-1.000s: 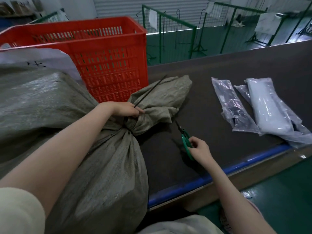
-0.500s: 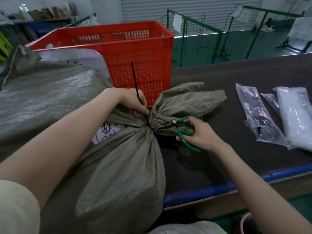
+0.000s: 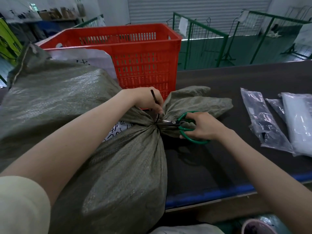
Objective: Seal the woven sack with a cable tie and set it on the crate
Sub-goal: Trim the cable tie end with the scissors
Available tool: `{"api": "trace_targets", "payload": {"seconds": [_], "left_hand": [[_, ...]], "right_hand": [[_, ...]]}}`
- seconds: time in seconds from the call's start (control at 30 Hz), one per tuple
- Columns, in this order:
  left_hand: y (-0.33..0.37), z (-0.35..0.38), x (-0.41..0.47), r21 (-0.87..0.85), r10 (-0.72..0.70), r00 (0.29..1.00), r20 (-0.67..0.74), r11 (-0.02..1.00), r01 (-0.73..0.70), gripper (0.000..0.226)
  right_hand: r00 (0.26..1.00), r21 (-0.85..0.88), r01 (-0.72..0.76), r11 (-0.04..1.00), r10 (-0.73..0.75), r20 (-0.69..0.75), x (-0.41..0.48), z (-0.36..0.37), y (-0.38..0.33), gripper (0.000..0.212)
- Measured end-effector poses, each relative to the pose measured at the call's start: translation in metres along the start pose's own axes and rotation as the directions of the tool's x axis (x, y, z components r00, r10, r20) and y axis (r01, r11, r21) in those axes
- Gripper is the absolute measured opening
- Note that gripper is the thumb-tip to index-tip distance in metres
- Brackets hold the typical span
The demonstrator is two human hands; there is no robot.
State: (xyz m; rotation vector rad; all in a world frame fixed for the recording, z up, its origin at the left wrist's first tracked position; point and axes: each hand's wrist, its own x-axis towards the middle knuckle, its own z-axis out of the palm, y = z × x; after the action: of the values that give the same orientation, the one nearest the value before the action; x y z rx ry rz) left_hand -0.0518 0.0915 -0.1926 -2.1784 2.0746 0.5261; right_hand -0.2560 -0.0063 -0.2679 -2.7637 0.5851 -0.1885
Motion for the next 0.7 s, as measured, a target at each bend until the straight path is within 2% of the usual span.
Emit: {"api": "trace_targets", "payload": {"seconds": [0.17, 0.33, 0.5, 0.7], "left_hand": [[-0.004, 0.001, -0.001, 0.031, 0.054, 0.998, -0.037, 0.998, -0.053, 0.017], [-0.003, 0.003, 0.004, 0.051, 0.088, 0.995, -0.036, 0.995, -0.086, 0.015], [-0.004, 0.003, 0.006, 0.045, 0.107, 0.993, -0.044, 0.993, -0.105, 0.015], [-0.009, 0.003, 0.006, 0.025, 0.108, 0.992, -0.07, 0.994, -0.107, 0.016]], "right_hand": [[1.0, 0.052, -0.009, 0.999, 0.008, 0.029, 0.004, 0.001, 0.005, 0.041], [1.0, 0.054, 0.0, 0.999, -0.001, 0.014, 0.009, 0.002, 0.009, 0.048], [0.999, 0.05, 0.009, 0.999, -0.007, -0.031, 0.012, 0.009, 0.007, 0.047], [0.995, -0.079, -0.04, 0.996, 0.032, -0.097, 0.009, 0.026, 0.003, 0.048]]}}
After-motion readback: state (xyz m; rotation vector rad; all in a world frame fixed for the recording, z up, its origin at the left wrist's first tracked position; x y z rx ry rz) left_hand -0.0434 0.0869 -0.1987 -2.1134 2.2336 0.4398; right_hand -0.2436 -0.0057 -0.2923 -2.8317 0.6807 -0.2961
